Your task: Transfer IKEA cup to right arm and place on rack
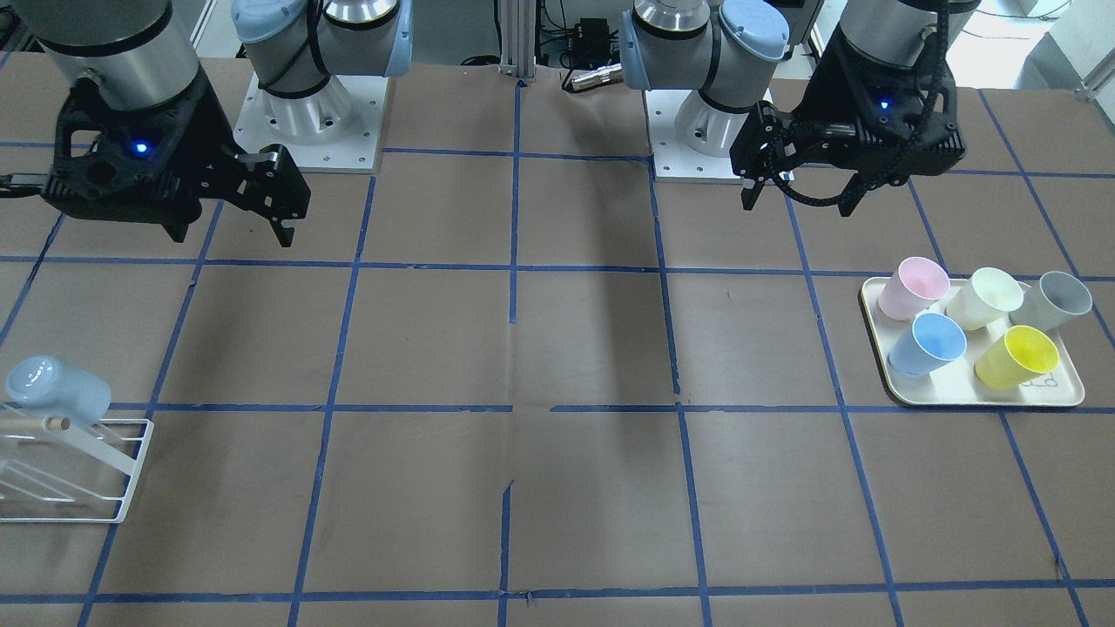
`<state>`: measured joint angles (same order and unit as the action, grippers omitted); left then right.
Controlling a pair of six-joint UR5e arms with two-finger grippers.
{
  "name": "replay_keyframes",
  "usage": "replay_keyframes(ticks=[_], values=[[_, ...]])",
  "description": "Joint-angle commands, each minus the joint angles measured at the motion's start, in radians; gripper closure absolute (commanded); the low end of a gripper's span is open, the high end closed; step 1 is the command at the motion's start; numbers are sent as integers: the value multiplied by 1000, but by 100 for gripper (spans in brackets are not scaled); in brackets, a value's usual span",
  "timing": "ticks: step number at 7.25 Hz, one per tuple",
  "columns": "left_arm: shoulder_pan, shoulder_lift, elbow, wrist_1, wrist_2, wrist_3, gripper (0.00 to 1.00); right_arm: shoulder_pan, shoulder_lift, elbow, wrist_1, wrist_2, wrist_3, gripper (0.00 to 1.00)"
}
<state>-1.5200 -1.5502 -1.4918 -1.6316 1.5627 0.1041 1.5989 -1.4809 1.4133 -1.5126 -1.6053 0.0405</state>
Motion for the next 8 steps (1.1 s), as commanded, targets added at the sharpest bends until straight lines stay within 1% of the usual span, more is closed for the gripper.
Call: replay_keyframes(ticks=[1, 2, 8], values=[[-2, -1, 4, -1, -1, -3, 0, 16, 1, 3, 2, 30, 16, 0], [3, 2, 15, -1, 2, 0, 0, 16, 1, -3, 0, 28, 16, 0], [3, 5, -1, -1, -3, 0, 0, 16, 2, -7, -5, 31, 15, 0]])
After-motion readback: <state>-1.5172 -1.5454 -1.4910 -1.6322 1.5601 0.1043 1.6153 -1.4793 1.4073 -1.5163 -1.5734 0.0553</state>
